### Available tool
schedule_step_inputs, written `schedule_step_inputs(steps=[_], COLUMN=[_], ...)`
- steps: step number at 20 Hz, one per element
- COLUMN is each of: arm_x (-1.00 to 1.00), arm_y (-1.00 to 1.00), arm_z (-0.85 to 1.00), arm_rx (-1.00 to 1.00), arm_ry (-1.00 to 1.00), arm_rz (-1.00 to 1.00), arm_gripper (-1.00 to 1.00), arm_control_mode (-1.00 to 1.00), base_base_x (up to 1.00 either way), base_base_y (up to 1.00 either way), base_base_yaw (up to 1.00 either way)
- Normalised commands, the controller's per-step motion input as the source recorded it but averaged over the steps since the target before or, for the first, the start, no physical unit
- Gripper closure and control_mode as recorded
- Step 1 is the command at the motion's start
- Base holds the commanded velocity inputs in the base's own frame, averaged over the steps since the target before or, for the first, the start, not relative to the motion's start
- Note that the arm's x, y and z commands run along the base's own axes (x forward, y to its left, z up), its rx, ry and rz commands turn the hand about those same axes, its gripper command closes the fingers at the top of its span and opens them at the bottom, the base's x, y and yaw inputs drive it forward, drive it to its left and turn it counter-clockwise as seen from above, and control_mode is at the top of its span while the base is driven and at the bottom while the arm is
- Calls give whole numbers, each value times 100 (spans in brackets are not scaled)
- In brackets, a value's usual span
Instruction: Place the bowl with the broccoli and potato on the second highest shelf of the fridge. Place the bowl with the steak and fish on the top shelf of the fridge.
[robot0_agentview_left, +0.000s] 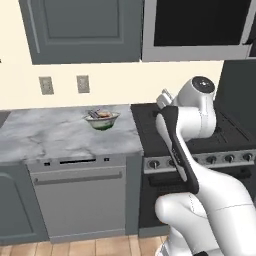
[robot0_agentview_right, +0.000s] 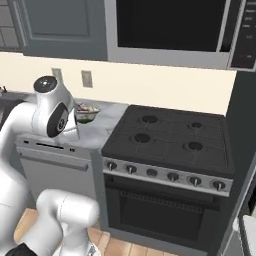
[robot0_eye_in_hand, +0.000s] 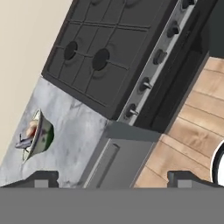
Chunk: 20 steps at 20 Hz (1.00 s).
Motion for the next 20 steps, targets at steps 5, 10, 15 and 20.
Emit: schedule_step_inputs(steps=[5,10,15,20], arm_x=[0,0,0,0], arm_y=[0,0,0,0], arm_z=[0,0,0,0], arm_rx=[0,0,0,0], arm_ry=[0,0,0,0], arm_rz=[0,0,0,0], arm_gripper=[-100,-100,-100,-100], arm_control_mode=[100,100,100,100], base_base_x=[92,90,44,52], base_base_y=[54,44,37,12], base_base_yaw=[-8,-6,0,0])
